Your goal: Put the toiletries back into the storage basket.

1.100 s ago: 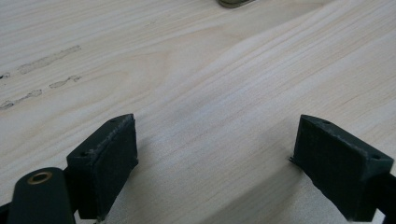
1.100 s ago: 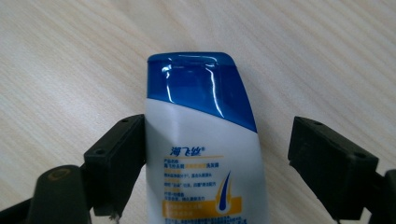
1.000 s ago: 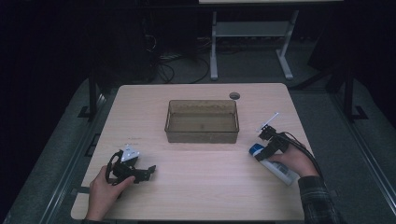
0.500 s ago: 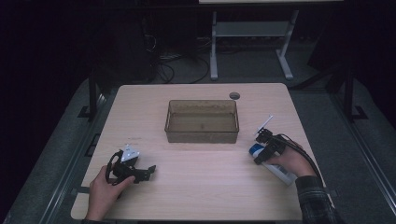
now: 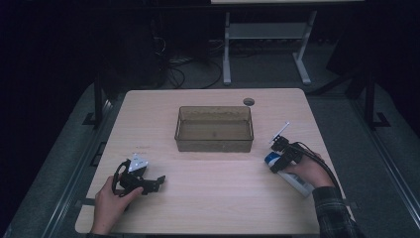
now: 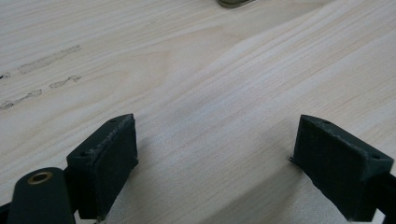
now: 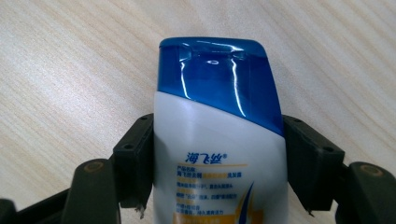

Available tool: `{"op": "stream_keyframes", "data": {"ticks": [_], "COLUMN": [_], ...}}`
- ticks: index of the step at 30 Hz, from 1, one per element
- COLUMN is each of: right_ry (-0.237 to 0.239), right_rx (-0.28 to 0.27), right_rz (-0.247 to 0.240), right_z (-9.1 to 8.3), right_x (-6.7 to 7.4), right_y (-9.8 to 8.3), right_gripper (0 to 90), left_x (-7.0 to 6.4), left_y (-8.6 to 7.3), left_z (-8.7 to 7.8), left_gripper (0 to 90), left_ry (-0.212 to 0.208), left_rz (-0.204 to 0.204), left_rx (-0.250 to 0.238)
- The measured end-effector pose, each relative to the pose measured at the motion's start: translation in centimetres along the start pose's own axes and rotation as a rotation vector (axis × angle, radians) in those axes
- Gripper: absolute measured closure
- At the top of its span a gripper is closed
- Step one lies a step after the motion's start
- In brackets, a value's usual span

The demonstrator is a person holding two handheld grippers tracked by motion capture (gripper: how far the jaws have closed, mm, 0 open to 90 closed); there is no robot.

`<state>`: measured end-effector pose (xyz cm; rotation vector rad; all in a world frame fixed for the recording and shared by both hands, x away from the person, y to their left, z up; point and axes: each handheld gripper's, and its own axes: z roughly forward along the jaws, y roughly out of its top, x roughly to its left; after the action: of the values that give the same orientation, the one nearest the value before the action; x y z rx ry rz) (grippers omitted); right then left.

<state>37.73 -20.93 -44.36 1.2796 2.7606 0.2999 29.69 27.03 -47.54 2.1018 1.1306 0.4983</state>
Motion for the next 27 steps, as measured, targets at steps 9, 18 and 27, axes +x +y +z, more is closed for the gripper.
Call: {"op": "stream_keyframes", "data": {"ticks": [9, 18, 27], "right_ry": [-0.011, -0.017, -0.025], "right_rx": [-0.036, -0.107, -0.174], "right_rz": [0.019, 0.046, 0.066], "right_z": [-0.9, -2.5, -4.0], "right_x": [-0.1, -0.2, -0.1], "right_y": [-0.3, -0.9, -1.4], "right_gripper": [33.6, 34.0, 34.3], "left_x": [0.0, 0.0, 0.0], "left_y": [0.0, 0.0, 0.0], "left_z": [0.0, 0.0, 0.0], "left_gripper": [12.2, 12.2, 12.2], "left_ry": [0.0, 0.0, 0.0], "left_rz": [0.0, 0.0, 0.0], "left_rx": [0.0, 0.0, 0.0]}}
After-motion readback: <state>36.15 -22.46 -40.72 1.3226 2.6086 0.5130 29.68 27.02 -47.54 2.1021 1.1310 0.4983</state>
